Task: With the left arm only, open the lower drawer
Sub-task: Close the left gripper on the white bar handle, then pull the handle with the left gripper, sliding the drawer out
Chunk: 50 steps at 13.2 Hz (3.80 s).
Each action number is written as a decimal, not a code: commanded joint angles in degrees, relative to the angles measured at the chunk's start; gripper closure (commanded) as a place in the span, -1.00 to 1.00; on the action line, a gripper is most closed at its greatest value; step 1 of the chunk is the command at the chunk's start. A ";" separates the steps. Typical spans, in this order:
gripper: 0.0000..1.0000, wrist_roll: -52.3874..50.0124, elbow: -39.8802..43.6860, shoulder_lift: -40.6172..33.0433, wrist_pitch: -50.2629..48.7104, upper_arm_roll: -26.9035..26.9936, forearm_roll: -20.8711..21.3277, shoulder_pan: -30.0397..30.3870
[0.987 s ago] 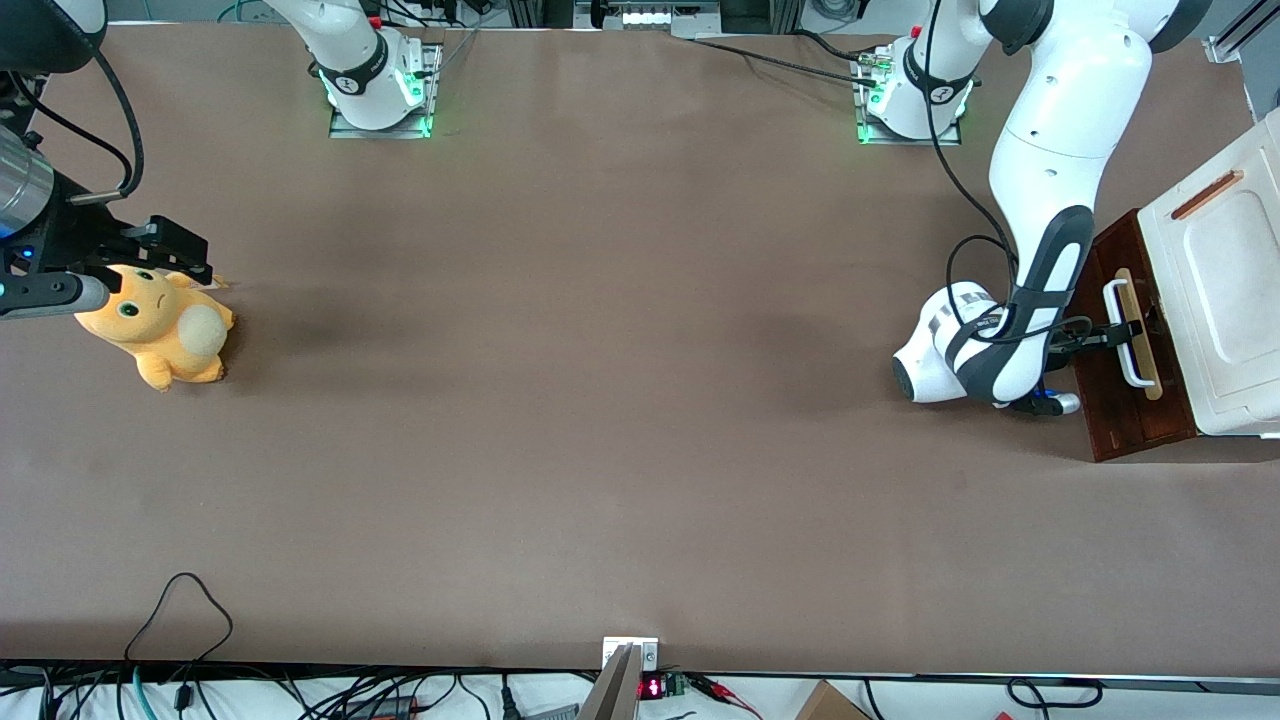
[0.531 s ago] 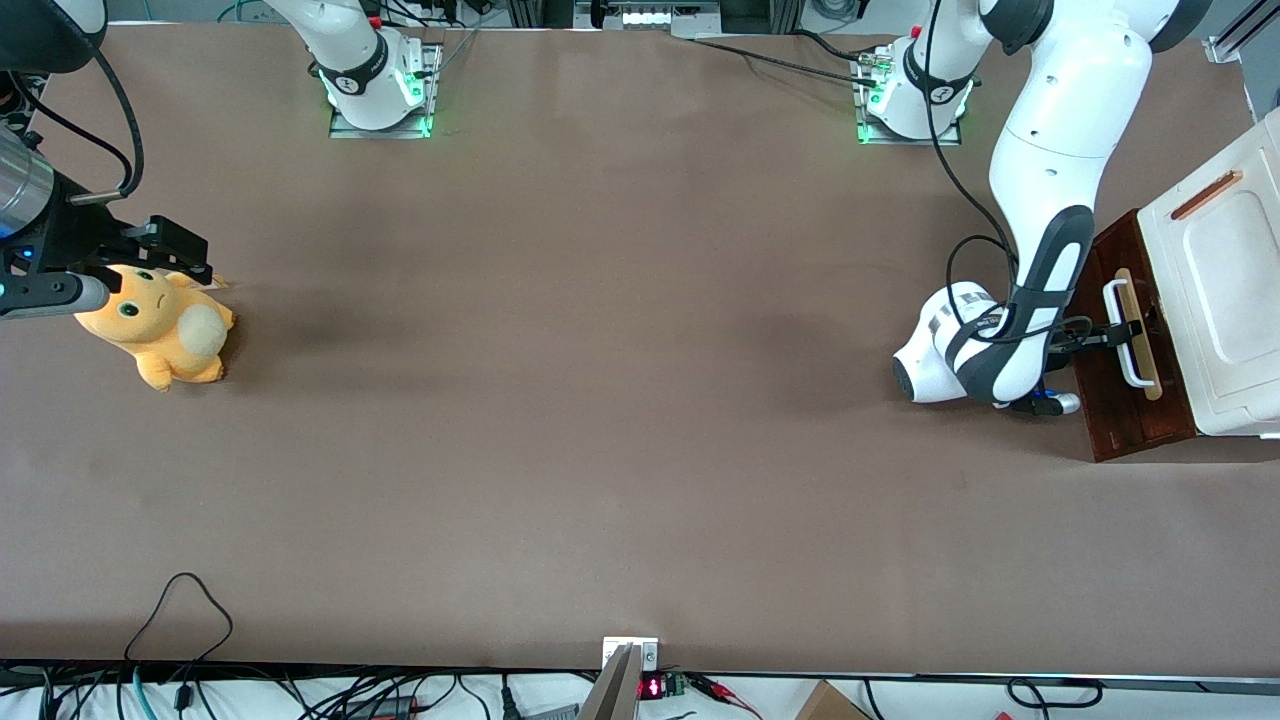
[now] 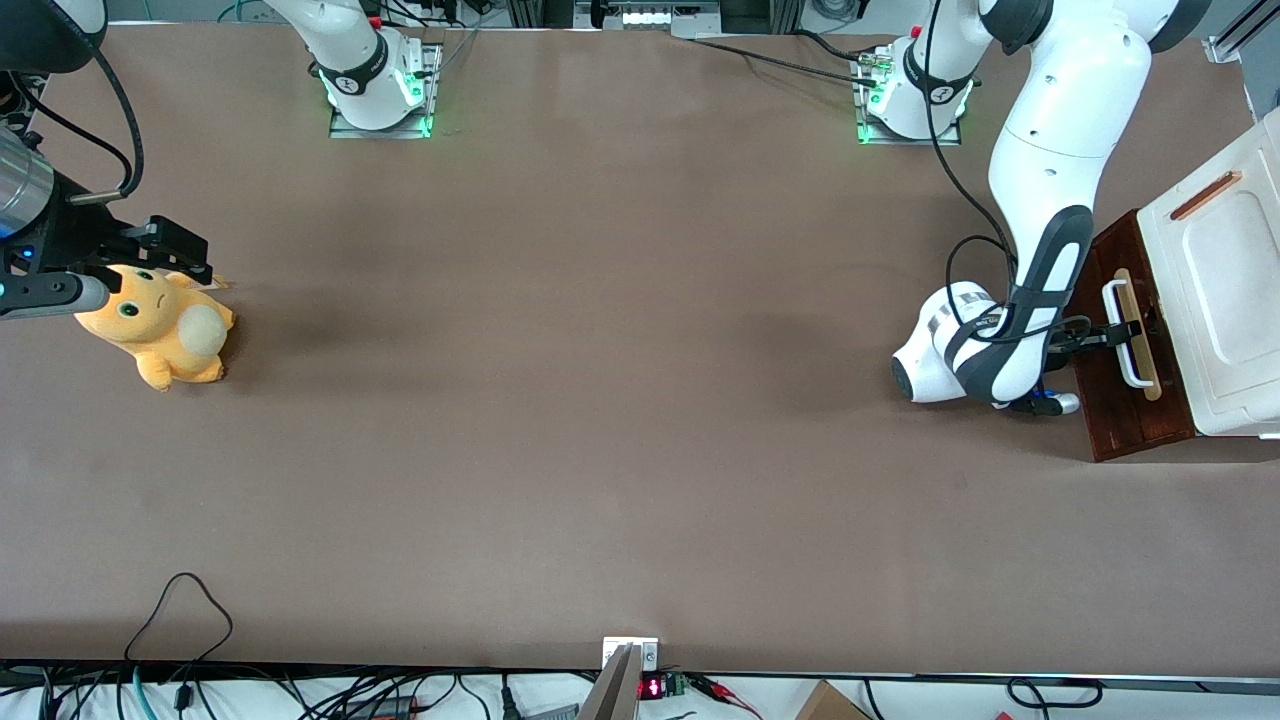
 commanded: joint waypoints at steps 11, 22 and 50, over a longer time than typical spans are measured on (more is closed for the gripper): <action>0.50 -0.47 -0.04 -0.26 0.46 -0.40 -0.56 -2.16; 0.57 -1.00 0.05 -0.26 0.29 -0.40 -1.88 -3.65; 0.63 -2.76 0.84 0.27 -1.56 0.30 -7.68 -13.14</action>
